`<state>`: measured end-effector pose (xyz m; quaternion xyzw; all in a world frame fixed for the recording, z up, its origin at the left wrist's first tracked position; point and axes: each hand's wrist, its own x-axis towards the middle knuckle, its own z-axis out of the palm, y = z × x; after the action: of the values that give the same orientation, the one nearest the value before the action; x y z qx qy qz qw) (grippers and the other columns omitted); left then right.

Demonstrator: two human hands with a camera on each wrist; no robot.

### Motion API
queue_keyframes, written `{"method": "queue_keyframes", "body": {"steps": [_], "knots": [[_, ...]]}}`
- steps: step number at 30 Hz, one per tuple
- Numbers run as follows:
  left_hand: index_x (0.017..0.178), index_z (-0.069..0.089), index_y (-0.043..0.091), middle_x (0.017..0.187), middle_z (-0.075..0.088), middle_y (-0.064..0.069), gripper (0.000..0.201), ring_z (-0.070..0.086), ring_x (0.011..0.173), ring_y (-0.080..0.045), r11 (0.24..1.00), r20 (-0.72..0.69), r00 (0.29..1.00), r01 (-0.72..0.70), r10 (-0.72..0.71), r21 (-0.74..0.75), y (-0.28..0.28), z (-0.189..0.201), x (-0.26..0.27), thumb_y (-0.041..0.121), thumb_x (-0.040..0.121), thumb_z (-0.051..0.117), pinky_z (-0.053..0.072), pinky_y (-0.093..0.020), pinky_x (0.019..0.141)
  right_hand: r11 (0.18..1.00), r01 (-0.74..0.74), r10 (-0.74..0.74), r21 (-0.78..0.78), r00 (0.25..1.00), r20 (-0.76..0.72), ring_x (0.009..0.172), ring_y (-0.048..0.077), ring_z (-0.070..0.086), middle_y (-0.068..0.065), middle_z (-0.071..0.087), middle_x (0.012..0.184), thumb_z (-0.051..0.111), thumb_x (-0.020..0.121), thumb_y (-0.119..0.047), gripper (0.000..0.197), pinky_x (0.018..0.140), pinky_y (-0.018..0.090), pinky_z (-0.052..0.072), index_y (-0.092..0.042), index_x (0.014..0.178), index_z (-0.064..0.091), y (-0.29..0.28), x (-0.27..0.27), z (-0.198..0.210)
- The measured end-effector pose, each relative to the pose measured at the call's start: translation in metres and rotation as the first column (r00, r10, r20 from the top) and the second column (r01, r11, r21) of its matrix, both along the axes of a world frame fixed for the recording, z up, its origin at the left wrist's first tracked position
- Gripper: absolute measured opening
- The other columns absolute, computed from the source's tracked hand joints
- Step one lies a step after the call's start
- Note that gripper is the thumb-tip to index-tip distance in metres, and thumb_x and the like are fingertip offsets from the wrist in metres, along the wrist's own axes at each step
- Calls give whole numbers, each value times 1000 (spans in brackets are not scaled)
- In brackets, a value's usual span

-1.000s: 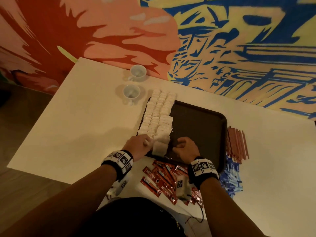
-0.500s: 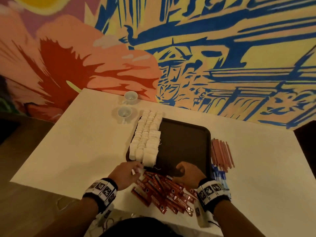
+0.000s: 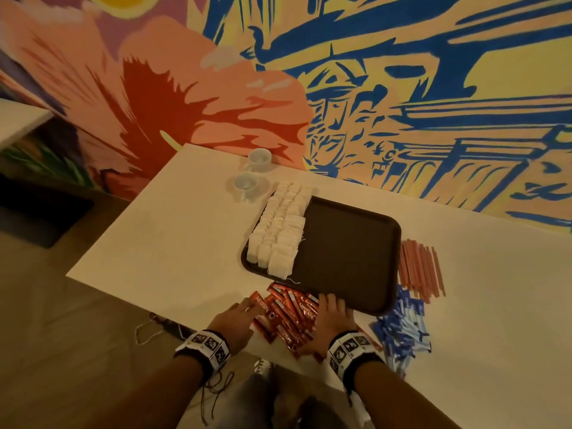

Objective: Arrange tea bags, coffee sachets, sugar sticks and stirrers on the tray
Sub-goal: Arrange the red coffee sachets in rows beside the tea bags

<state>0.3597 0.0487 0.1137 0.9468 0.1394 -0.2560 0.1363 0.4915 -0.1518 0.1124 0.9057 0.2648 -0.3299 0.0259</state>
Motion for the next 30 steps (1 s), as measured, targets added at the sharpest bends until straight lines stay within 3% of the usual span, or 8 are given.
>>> {"method": "queue_keyframes", "body": {"steps": [7, 11, 15, 17, 21, 24, 27, 30], "knots": [[146, 38, 36, 157, 28, 5, 48, 41, 134, -17, 999, 151, 988, 30, -26, -27, 0, -25, -7, 39, 100, 52, 49, -32, 103, 994, 44, -49, 98, 998, 46, 143, 31, 31, 9, 31, 154, 88, 63, -60, 120, 121, 49, 23, -14, 152, 20, -1, -2, -18], [146, 38, 37, 159, 25, 6, 50, 38, 136, -17, 997, 197, 978, 73, -69, -10, 2, -32, -11, 38, 99, 55, 48, -30, 103, 996, 32, -36, 87, 998, 43, 146, 33, 29, 13, 29, 157, 83, 75, -54, 111, 123, 47, 22, -10, 155, 19, -3, -2, -24], [143, 41, 40, 154, 32, 10, 46, 38, 132, -16, 997, 234, 970, 69, -60, -34, 7, -36, -8, 44, 98, 53, 47, -30, 103, 994, 24, -32, 108, 997, 71, 144, 32, 35, 13, 36, 154, 75, 87, -38, 87, 123, 46, 25, -9, 152, 26, -3, 1, -30], [135, 47, 38, 147, 41, 12, 39, 42, 127, -14, 998, 254, 967, 38, -22, -59, 9, -36, -7, 50, 98, 52, 45, -31, 103, 992, 43, -51, 119, 997, 65, 143, 31, 38, 13, 39, 154, 71, 91, -33, 75, 122, 46, 27, -10, 150, 30, -3, 1, -32], [106, 48, 37, 120, 54, 14, 15, 50, 112, -14, 998, 281, 960, 32, -14, -62, 9, -32, -6, 42, 96, 58, 43, -29, 96, 989, 54, -67, 137, 994, 86, 136, 30, 48, 13, 47, 149, 59, 98, -20, 51, 119, 46, 35, -12, 144, 39, -4, -3, -29], [96, 44, 34, 105, 52, 14, 18, 46, 101, -13, 999, 259, 966, 14, -4, -40, 9, -32, -4, 39, 94, 61, 46, -32, 86, 989, 64, -77, 136, 993, 89, 131, 31, 52, 14, 52, 144, 56, 97, -12, 44, 115, 44, 39, -11, 138, 44, -4, -4, -20], [101, 49, 33, 110, 59, 10, 11, 50, 108, -16, 999, 260, 965, -6, 16, -38, 10, -32, -2, 38, 95, 57, 48, -35, 88, 986, 92, -104, 140, 991, 81, 123, 30, 57, 13, 56, 136, 55, 99, -18, 34, 106, 40, 46, -11, 132, 47, -9, 0, -9], [101, 51, 31, 102, 57, 7, 10, 51, 98, -15, 995, 275, 957, -81, 96, -64, 7, -27, 0, 37, 96, 56, 44, -32, 79, 975, 126, -139, 183, 989, 56, 110, 27, 64, 10, 63, 124, 54, 101, -25, 27, 97, 40, 52, -14, 125, 49, -17, 2, 2]]}}
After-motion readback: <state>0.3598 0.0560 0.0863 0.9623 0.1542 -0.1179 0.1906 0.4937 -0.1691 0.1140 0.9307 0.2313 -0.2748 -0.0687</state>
